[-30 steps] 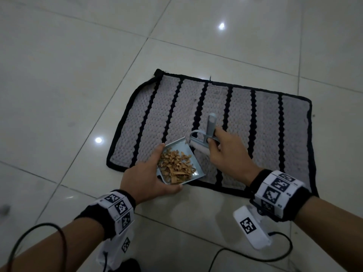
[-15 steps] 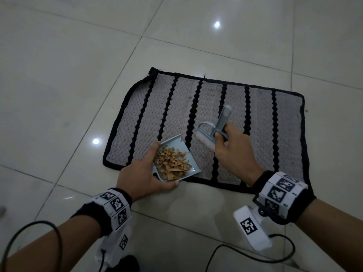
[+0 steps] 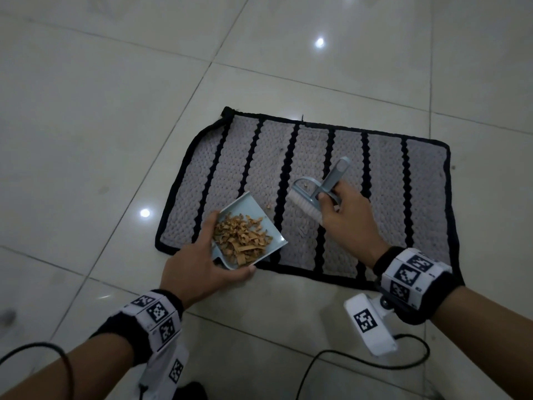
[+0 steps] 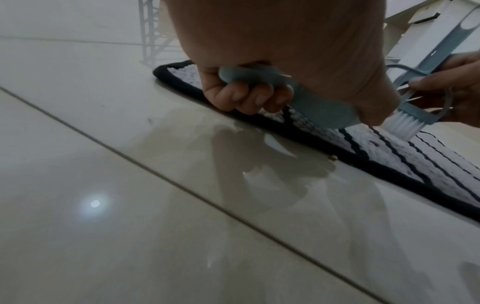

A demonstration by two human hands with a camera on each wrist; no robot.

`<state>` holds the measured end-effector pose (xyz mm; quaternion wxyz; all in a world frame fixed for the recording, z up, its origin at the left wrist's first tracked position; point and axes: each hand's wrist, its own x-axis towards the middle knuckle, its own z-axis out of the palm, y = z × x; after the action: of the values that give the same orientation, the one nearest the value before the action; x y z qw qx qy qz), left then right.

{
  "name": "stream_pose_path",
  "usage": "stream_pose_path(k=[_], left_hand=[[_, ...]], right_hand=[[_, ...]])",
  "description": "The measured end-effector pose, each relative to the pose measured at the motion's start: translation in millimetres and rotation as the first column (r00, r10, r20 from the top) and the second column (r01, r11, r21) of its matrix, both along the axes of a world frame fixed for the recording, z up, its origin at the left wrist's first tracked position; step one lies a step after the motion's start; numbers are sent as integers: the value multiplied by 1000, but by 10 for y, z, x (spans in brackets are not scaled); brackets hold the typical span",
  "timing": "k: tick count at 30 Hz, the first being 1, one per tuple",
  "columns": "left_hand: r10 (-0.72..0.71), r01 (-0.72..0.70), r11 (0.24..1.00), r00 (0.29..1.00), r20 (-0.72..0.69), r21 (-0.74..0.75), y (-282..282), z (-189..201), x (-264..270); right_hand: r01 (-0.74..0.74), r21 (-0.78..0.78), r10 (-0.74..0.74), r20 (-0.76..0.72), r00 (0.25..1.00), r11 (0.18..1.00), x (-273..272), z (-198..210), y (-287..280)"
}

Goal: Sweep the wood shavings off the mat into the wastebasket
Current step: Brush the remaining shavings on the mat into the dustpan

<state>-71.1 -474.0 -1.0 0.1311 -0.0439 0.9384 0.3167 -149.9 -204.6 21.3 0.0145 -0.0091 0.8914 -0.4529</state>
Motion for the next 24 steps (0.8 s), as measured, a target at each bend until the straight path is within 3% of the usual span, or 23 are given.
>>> stream_pose_path(k=[7, 14, 18, 24], left_hand=[[138, -138, 988, 990, -3, -65, -303, 81, 254], [72, -62, 990, 994, 81, -125, -153, 64, 309], [6, 6, 985, 997, 71, -174, 24, 64, 136], [-31, 52, 964, 996, 85, -259, 99, -26, 1]], right_hand=[[-20, 33, 22, -60, 998, 999, -6, -85, 70], [-198, 83, 208, -125, 970, 977, 77, -92, -232], [-193, 167, 220, -159, 962, 967, 53, -115, -305], [-209, 173, 237, -157, 959, 962, 21, -114, -360]])
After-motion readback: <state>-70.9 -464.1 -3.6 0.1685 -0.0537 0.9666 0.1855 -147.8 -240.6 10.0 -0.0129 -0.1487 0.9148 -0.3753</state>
